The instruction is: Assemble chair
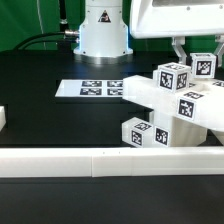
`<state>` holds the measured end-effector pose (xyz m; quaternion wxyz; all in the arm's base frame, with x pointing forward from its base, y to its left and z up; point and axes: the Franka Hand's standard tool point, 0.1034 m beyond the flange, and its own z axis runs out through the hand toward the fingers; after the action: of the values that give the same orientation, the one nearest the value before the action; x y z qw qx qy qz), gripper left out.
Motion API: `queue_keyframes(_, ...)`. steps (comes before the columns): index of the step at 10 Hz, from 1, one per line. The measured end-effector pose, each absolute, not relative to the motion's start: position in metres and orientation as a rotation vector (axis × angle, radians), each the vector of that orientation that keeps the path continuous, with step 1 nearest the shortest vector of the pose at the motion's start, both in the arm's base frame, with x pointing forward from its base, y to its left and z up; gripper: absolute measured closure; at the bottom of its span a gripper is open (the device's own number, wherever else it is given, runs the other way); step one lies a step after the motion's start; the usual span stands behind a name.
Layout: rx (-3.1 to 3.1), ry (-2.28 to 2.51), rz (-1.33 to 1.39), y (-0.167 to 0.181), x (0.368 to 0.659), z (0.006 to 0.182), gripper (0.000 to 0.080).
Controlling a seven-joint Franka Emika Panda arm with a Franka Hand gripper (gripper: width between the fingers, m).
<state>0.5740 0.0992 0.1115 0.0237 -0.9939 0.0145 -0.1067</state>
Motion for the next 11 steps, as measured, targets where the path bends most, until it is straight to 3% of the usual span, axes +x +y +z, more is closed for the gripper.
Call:
queue_keyframes(5,-3.074,0.073,-0.329,0.0992,0.5740,0.1115,0.0517)
queue_keyframes(11,-2.919,0.730,-0.309,0.1003,0.5737,0.1120,0.0517)
